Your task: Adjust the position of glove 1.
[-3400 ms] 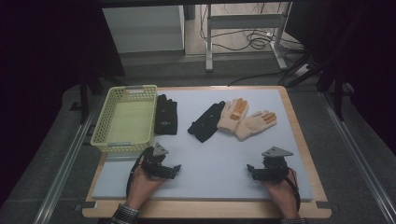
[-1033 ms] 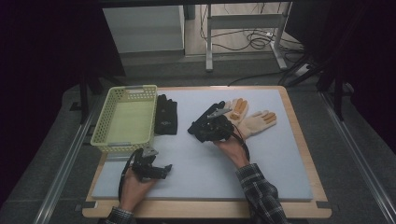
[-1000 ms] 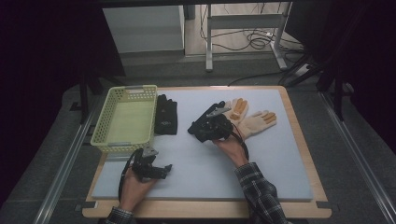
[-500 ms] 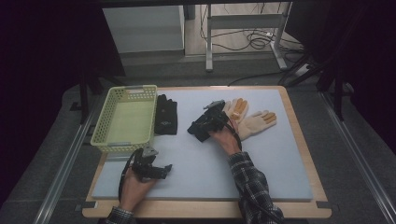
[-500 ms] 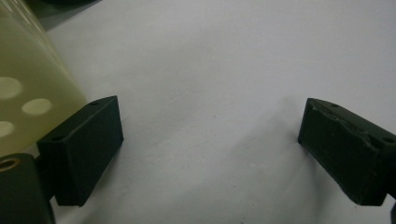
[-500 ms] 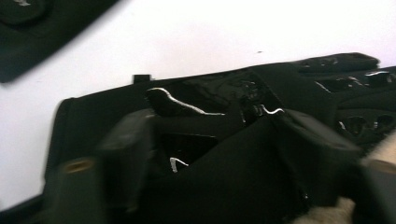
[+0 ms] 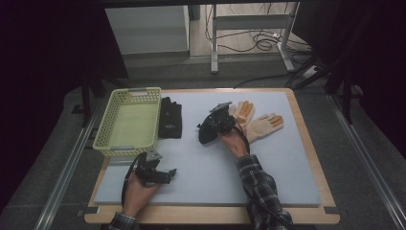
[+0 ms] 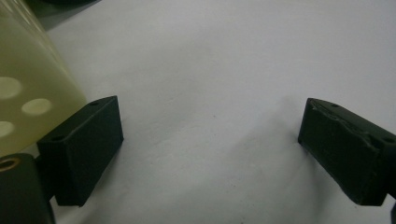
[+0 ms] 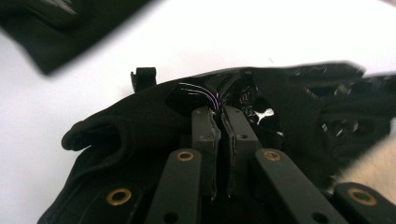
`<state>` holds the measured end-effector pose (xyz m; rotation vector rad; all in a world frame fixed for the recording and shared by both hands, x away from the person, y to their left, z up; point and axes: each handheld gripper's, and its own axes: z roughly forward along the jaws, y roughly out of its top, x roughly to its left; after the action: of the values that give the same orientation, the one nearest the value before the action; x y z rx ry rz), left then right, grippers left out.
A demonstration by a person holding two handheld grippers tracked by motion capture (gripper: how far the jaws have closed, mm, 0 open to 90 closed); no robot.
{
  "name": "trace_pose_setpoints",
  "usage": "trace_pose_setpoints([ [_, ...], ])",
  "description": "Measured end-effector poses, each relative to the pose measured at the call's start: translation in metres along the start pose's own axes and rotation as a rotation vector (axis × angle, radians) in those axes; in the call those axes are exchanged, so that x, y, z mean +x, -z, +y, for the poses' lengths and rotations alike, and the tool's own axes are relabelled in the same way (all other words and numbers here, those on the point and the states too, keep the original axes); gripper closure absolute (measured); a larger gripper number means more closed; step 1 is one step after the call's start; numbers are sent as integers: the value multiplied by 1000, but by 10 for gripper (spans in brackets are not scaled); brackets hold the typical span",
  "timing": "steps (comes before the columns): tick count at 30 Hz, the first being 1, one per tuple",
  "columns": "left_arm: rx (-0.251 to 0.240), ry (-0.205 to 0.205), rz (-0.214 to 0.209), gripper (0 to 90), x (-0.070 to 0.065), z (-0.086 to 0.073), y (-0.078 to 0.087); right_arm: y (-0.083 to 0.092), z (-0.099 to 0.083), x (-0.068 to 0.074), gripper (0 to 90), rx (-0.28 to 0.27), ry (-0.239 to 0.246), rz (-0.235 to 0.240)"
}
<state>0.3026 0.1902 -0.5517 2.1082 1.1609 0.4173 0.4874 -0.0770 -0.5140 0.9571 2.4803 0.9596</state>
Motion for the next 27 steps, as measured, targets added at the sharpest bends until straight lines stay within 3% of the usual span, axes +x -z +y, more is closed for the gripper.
trace_pose_setpoints([
  [3,1,-1,1,67,0,0,0,11,3,6,834,-47,16,68],
  [8,1,-2,2,67,0,0,0,33,8,29,833,-85,102,147],
  [12,-1,0,1,67,0,0,0,54,8,51,832,-104,178,196],
  [13,-1,0,1,67,0,0,0,54,8,51,832,-104,178,196],
  [14,-2,0,2,67,0,0,0,67,5,64,832,-109,216,211],
  [15,-2,0,2,67,0,0,0,67,5,64,832,-109,216,211],
  [16,1,-4,2,67,0,0,0,77,0,72,831,-100,257,225],
  [19,-3,0,2,67,0,0,0,87,-6,77,831,-89,286,226],
  [20,-3,0,2,67,0,0,0,97,-19,81,831,-69,318,222],
  [23,-4,2,3,67,0,0,0,104,-31,82,830,-47,347,222],
  [24,-4,4,2,67,0,0,0,108,-46,82,824,-18,390,221],
  [26,-3,4,2,67,0,0,0,109,-54,82,807,0,402,212],
  [27,-4,4,2,67,-1,0,0,109,-66,78,636,37,382,232],
])
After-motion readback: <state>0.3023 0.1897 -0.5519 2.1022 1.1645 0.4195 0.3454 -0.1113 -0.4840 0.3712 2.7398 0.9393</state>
